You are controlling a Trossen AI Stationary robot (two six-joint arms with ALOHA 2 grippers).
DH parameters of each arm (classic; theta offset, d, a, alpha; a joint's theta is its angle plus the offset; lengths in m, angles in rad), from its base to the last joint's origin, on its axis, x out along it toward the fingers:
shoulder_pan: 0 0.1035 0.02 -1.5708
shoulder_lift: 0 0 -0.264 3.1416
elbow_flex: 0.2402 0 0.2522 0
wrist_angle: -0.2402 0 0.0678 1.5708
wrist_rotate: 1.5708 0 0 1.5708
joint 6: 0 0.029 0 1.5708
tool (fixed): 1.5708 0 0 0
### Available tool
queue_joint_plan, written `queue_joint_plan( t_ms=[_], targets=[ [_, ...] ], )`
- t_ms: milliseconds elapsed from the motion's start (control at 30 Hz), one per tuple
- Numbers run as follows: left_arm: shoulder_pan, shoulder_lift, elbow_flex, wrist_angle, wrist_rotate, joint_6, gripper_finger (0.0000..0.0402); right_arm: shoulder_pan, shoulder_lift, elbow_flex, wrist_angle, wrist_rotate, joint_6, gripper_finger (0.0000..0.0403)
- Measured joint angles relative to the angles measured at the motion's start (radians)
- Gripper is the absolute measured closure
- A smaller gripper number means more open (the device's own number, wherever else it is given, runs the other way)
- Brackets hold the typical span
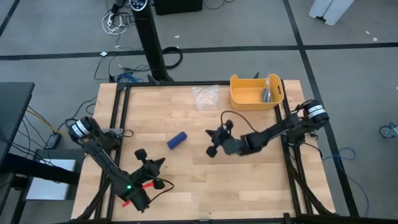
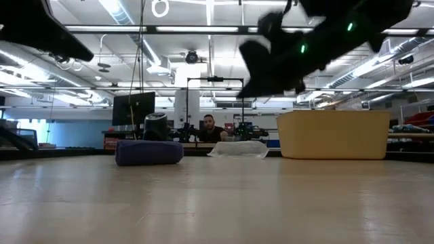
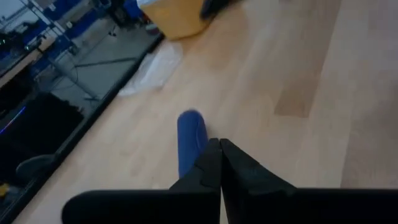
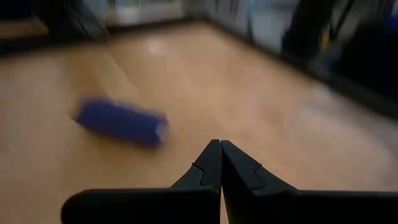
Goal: Roll bandage
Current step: Prepare the transparent zip bag
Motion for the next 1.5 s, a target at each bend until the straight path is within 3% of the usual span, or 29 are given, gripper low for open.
queue_joint_plan(
  t_ms=[167,400,533,733,867,1067,1233,1500],
  targets=[
    [-0.004,-0.032,0.000,0.047,-0.013,0.057,0.0400,-0.087,0.016,-0.001,-0.087,-0.114,0.131,0.0400],
    [0.005,-0.066,-0.050,0.300,0.043,0.294,0.0400,-0.229,0.015,0.000,-0.087,-0.202,0.099,0.0371],
    [0.030,-0.116,-0.158,0.643,0.143,0.534,0.0401,-0.325,0.015,0.000,-0.105,-0.272,0.078,0.0352],
    [0.095,-0.182,-0.360,1.325,0.363,0.930,0.0401,-0.427,0.014,0.000,-0.123,-0.286,0.063,0.0319],
    [0.140,-0.200,-0.457,1.648,0.466,1.054,0.0399,-0.490,0.014,0.000,-0.125,-0.286,0.080,0.0307],
    [0.205,-0.217,-0.492,1.723,0.466,1.064,0.0396,-0.572,0.011,0.004,-0.093,-0.300,0.086,0.0312],
    [0.253,-0.218,-0.492,1.729,0.465,1.049,0.0395,-0.590,0.012,0.003,-0.104,-0.392,0.075,0.0339],
    [0.284,-0.218,-0.492,1.729,0.464,1.050,0.0395,-0.567,0.020,0.002,-0.093,-0.291,0.069,0.0382]
  ],
)
